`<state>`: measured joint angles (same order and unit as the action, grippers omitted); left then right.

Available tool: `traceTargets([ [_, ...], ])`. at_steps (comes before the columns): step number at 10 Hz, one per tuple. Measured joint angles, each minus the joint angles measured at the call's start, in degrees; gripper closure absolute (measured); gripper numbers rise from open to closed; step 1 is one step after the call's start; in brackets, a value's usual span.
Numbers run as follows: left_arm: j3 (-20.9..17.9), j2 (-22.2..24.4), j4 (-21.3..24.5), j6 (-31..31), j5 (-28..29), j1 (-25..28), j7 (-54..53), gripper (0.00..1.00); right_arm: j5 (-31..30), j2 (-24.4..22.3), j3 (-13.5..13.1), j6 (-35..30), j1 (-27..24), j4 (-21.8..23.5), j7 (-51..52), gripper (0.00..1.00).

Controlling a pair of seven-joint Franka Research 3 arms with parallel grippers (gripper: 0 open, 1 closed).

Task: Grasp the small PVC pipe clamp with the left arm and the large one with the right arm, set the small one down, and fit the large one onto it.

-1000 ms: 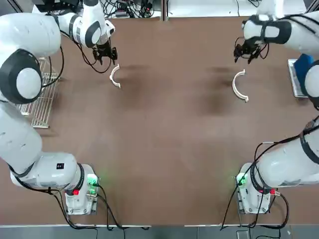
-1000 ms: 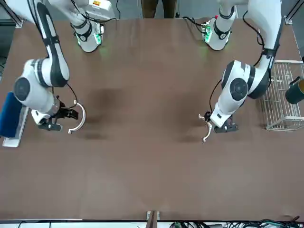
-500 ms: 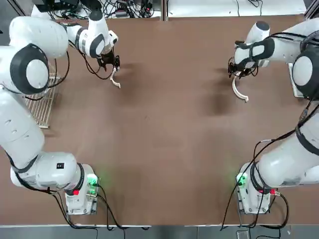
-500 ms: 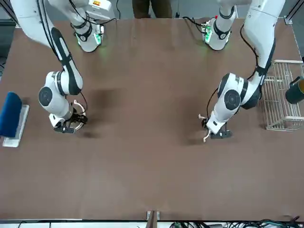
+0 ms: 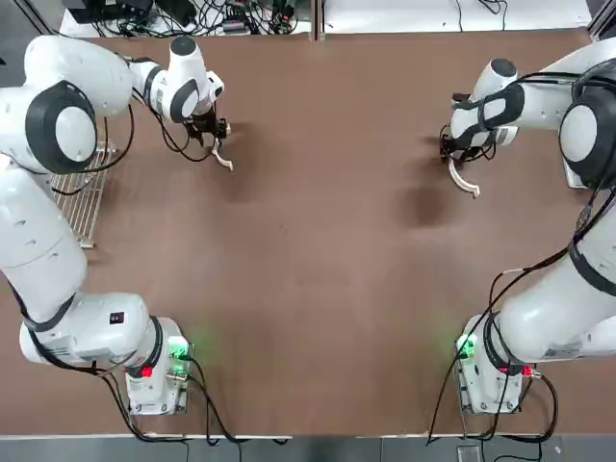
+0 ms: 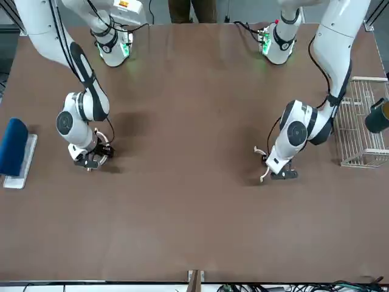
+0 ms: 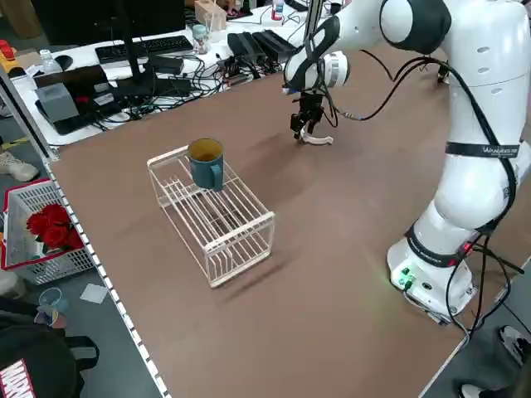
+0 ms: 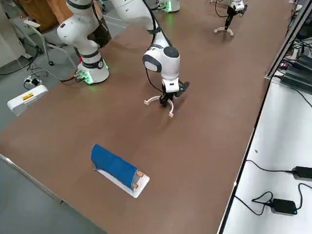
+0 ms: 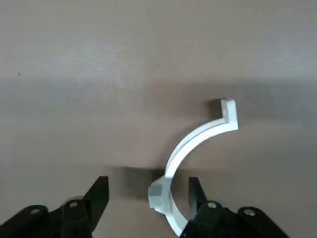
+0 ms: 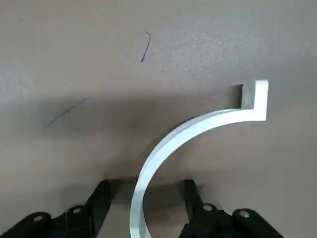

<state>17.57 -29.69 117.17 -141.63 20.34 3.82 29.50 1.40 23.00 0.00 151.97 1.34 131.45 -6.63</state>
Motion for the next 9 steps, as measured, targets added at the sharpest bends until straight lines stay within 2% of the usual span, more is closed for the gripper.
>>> traceTargets([
  [1,0.1,0.0,0.1,0.0,0.0,0.0,0.7,0.33,0.0,-0.1,0.0,-0.2,0.0,0.0,0.0,0.32],
  [4,0.4,0.0,1.1,0.0,0.1,-0.4,1.7,0.35,0.0,-0.7,0.0,-3.1,0.0,0.0,0.0,0.42],
  [5,0.4,0.0,1.4,0.0,0.1,-0.4,1.8,0.40,0.0,-1.0,0.0,-3.8,0.0,0.0,0.0,0.57],
  [6,0.3,0.0,1.6,0.0,0.1,-0.4,1.8,0.46,0.0,-1.3,0.0,-4.2,0.0,0.0,0.0,0.59],
  [7,0.3,0.0,1.7,0.0,0.1,-0.3,1.8,0.60,0.0,-1.5,0.0,-4.5,0.0,0.0,0.0,0.67],
  [8,0.4,0.1,1.7,-0.1,0.1,-0.3,1.8,0.78,0.0,-1.6,0.0,-4.6,0.0,0.0,0.0,0.68],
  [9,0.4,0.5,1.7,-0.1,0.1,-0.3,1.8,0.79,0.0,-1.6,0.0,-4.6,0.0,0.0,0.0,0.74],
])
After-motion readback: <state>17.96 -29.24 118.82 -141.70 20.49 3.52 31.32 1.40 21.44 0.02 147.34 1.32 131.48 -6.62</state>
